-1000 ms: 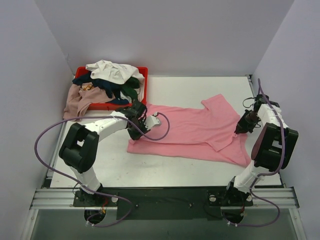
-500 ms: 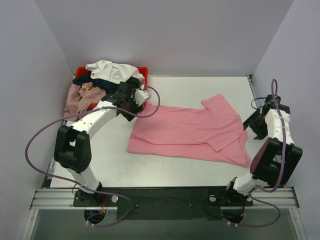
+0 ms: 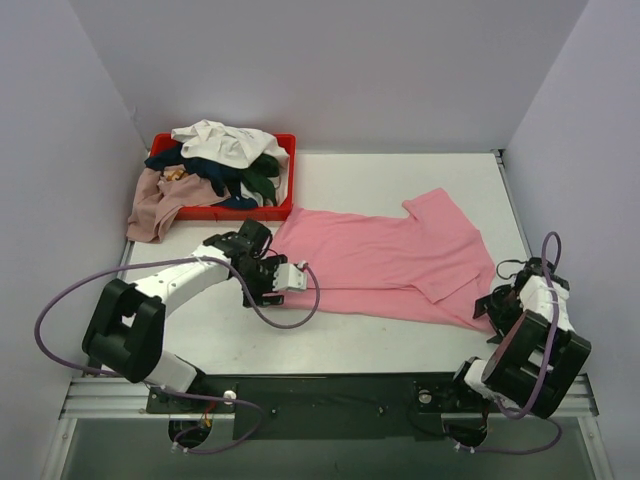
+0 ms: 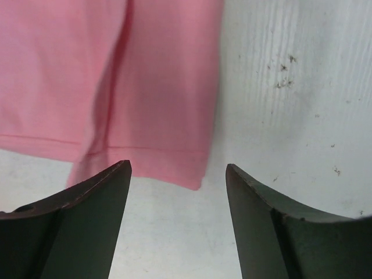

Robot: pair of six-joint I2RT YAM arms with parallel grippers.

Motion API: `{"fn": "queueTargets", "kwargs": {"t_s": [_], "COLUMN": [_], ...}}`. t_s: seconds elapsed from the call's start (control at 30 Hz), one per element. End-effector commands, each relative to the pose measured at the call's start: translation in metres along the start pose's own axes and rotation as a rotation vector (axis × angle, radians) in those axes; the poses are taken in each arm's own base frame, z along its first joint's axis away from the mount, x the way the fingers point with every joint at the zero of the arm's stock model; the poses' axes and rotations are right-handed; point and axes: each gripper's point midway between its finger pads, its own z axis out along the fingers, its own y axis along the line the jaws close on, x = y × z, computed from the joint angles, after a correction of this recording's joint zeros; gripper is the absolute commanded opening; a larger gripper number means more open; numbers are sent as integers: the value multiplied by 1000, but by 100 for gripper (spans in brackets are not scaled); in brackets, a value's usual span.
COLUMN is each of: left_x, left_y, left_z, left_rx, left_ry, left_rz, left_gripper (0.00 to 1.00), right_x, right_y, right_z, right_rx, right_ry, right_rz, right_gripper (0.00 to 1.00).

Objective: Fold and stack the t-shirts
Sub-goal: Fold the flattened tshirt in 1/3 of the way

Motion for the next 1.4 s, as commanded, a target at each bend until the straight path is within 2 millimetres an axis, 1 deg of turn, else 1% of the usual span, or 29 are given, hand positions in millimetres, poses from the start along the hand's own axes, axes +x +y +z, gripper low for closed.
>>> {"fn": "queueTargets", "kwargs": {"t_s": [0.0,0.07,0.13,0.17,0.23,0.27,0.3,0.33,0.37,0.57,0.6,0.63,0.67,0.7,0.8,0.83,0.87,0.9,0.93,0.97,1.0,1.03,1.07,1.1,1.13,1.17,1.23,1.3,1.37], "left_x": [5,12,19,25,34,36,40,43,43,20,21,23,25,23,5,-3,-9,-18,-23,-28,-31,-34,-34,-36,-36,-36,-36,-31,-26], "left_y": [16,15,8,0,-12,-15,-22,-30,-40,-94,-96,-96,-95,-96,-92,-81,-77,-57,-50,-37,-32,-26,-26,-24,-26,-29,-37,-44,-41], "left_z": [19,25,30,33,38,39,40,39,36,11,11,11,10,5,-15,-26,-28,-32,-31,-29,-25,-20,-15,-12,-8,-7,-4,0,11], "left_rx": [-55,-55,-35,-15,6,10,23,52,87,290,291,290,287,304,351,346,345,300,283,255,248,237,250,251,274,291,335,364,338], "left_ry": [-16,6,20,28,43,51,68,85,95,44,55,61,75,82,41,27,2,-27,-45,-58,-58,-67,-72,-79,-85,-86,-98,-82,-54], "left_rz": [153,134,121,114,107,102,93,81,65,-45,-64,-73,-72,-72,-51,-62,-81,-95,-123,-123,-132,-132,-144,-138,-125,-119,-89,-45,-53], "left_gripper": [77,78,79,77,64,43,30,6,0,0,13,29,60,82,84,84,84,84,84,83,83,83,82,83,83,83,83,83,82], "right_x": [-7,-14,-21,-22,-25,-26,-27,-28,-29,-34,-35,-34,-35,-37,-46,-56,-56,-55,-55,-43,-33,-7,6,37,53,79,116,146,164], "right_y": [-2,2,6,7,6,5,4,1,-1,-15,-16,-17,-16,-14,-1,15,18,43,44,65,73,94,104,119,126,132,140,138,130], "right_z": [17,20,18,17,16,16,14,15,14,3,2,1,-1,-6,-28,-47,-56,-77,-84,-96,-100,-102,-101,-100,-98,-94,-88,-81,-68], "right_rx": [20,-3,-21,-28,-29,-34,-38,-31,-32,1,7,6,2,-4,-40,-77,-60,-116,-94,-141,-167,-248,-286,-351,-381,-407,-452,-467,-427], "right_ry": [0,-4,-12,-11,-15,-15,-20,-19,-25,-51,-60,-61,-68,-73,-116,-181,-210,-267,-302,-327,-312,-253,-224,-147,-109,-38,57,150,223], "right_rz": [57,78,94,92,95,104,103,112,109,108,108,110,112,116,72,16,-52,-163,-236,-351,-416,-532,-612,-727,-808,-902,-1043,-1142,-1202], "right_gripper": [58,51,29,24,13,5,0,0,0,0,2,11,35,47,53,53,53,53,52,46,42,31,26,17,12,1,0,0,0]}}
